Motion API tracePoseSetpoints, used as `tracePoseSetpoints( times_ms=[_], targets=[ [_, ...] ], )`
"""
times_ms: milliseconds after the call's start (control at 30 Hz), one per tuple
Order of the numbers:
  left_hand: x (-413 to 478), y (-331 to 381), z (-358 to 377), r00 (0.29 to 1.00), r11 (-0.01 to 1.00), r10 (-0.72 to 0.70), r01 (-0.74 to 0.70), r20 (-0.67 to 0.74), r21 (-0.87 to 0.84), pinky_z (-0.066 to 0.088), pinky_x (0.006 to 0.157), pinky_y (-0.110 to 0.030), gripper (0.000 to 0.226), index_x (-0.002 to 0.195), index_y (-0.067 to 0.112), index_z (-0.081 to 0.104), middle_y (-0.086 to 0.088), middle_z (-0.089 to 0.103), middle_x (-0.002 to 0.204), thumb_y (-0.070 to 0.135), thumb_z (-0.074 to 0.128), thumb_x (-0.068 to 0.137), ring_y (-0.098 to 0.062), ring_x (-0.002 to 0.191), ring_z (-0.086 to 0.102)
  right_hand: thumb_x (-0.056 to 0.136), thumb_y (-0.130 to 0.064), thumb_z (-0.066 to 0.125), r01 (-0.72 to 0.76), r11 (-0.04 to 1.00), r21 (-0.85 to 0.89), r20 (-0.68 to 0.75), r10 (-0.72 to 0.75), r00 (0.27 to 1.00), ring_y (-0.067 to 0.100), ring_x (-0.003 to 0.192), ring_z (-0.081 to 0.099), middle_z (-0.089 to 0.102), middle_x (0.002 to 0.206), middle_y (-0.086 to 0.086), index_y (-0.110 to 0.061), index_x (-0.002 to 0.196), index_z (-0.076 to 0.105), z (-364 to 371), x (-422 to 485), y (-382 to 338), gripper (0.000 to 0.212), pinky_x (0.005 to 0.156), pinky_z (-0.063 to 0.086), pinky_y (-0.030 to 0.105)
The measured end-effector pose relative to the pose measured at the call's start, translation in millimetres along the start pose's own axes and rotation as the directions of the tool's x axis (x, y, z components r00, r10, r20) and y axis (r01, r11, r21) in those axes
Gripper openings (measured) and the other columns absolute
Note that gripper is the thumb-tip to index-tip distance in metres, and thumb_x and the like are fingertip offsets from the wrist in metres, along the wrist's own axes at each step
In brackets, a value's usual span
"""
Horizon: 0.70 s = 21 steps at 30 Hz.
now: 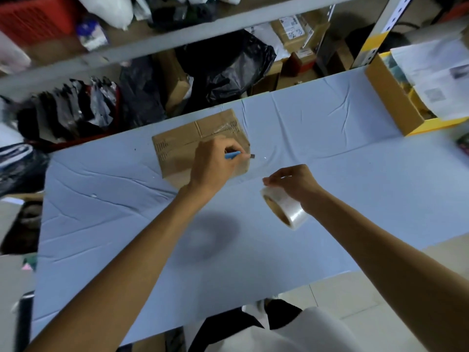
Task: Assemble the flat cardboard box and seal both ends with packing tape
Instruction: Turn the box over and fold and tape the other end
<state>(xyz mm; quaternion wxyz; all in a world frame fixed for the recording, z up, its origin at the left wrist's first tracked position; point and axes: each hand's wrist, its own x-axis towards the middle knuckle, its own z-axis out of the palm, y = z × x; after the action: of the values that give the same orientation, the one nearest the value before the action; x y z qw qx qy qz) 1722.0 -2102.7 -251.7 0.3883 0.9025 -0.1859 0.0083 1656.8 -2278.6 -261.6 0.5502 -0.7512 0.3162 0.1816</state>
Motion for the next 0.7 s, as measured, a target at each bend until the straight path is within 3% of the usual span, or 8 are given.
tracePoseSetpoints(
  times_ms=[67, 167, 300, 433, 533, 600, 700],
  targets=[
    [0, 0, 10, 1.000, 1.000, 0.009, -0.009, 0.008, 0.008, 0.050, 0.060, -0.029, 0.015, 0.073, 0.011, 0.073, -0.001, 0.066, 0.075, 0.025, 0.078, 0.076, -0.014, 0.067, 0.060, 0.073, -0.023, 0.081, -0.013, 1.000, -0.002, -0.008, 0.013, 1.000, 0.014, 0.064, 0.056, 0.063, 0.066, 0.000, -0.012, 0.079, 0.074, 0, 2, 0, 0.014, 0.058, 0.042, 0.022],
    [0, -3, 19, 0.999, 0.999, 0.018, -0.017, -0.042, 0.038, 0.037, 0.065, -0.009, 0.016, 0.071, 0.009, 0.072, -0.002, 0.056, 0.086, 0.022, 0.080, 0.074, -0.014, 0.080, 0.053, 0.072, -0.024, 0.082, -0.012, 1.000, 0.003, -0.011, 0.012, 1.000, 0.019, 0.069, 0.059, 0.065, 0.069, 0.002, -0.013, 0.076, 0.075, -1, 5, 1, 0.014, 0.064, 0.044, 0.025],
    [5, -4, 23, 0.998, 0.997, -0.004, 0.008, -0.059, 0.075, 0.033, 0.081, -0.013, 0.019, 0.070, 0.008, 0.070, -0.006, 0.056, 0.111, 0.024, 0.080, 0.073, -0.018, 0.106, 0.049, 0.071, -0.025, 0.082, -0.008, 1.000, 0.000, -0.016, 0.008, 1.000, 0.017, 0.064, 0.056, 0.062, 0.064, 0.000, -0.012, 0.076, 0.075, -1, 8, 2, 0.015, 0.058, 0.041, 0.022],
    [7, -2, 28, 0.997, 0.998, -0.052, 0.053, -0.058, 0.022, 0.029, 0.081, 0.002, 0.021, 0.072, 0.005, 0.069, -0.007, 0.054, 0.123, 0.023, 0.079, 0.075, -0.007, 0.113, 0.040, 0.071, -0.026, 0.082, -0.010, 1.000, 0.001, -0.014, 0.010, 1.000, 0.015, 0.064, 0.055, 0.061, 0.064, -0.001, -0.012, 0.078, 0.075, 2, 9, 3, 0.017, 0.057, 0.041, 0.022],
    [6, -2, 34, 0.996, 0.997, -0.075, 0.077, -0.054, 0.031, 0.028, 0.081, 0.001, 0.023, 0.071, 0.005, 0.069, -0.006, 0.052, 0.127, 0.025, 0.079, 0.074, 0.000, 0.113, 0.031, 0.071, -0.026, 0.082, -0.011, 1.000, 0.008, -0.005, 0.011, 1.000, 0.016, 0.066, 0.057, 0.062, 0.065, 0.000, -0.014, 0.075, 0.075, 3, 9, 3, 0.015, 0.060, 0.042, 0.024],
    [5, -1, 37, 0.997, 0.996, -0.071, 0.072, -0.033, 0.054, 0.030, 0.083, -0.003, 0.023, 0.069, 0.004, 0.069, -0.006, 0.051, 0.126, 0.024, 0.080, 0.073, -0.004, 0.115, 0.034, 0.071, -0.026, 0.081, -0.011, 1.000, 0.012, -0.005, 0.011, 1.000, 0.016, 0.066, 0.057, 0.062, 0.065, 0.000, -0.013, 0.076, 0.075, 3, 9, 3, 0.015, 0.059, 0.042, 0.024],
    [7, -2, 36, 0.999, 0.994, -0.048, 0.049, -0.008, 0.094, 0.043, 0.093, -0.028, 0.019, 0.063, 0.008, 0.068, -0.005, 0.052, 0.123, 0.019, 0.082, 0.070, -0.018, 0.119, 0.043, 0.072, -0.024, 0.081, -0.004, 1.000, 0.025, -0.001, 0.004, 1.000, 0.018, 0.066, 0.057, 0.063, 0.066, 0.001, -0.011, 0.079, 0.075, 3, 9, 0, 0.016, 0.060, 0.042, 0.024]
  ],
)
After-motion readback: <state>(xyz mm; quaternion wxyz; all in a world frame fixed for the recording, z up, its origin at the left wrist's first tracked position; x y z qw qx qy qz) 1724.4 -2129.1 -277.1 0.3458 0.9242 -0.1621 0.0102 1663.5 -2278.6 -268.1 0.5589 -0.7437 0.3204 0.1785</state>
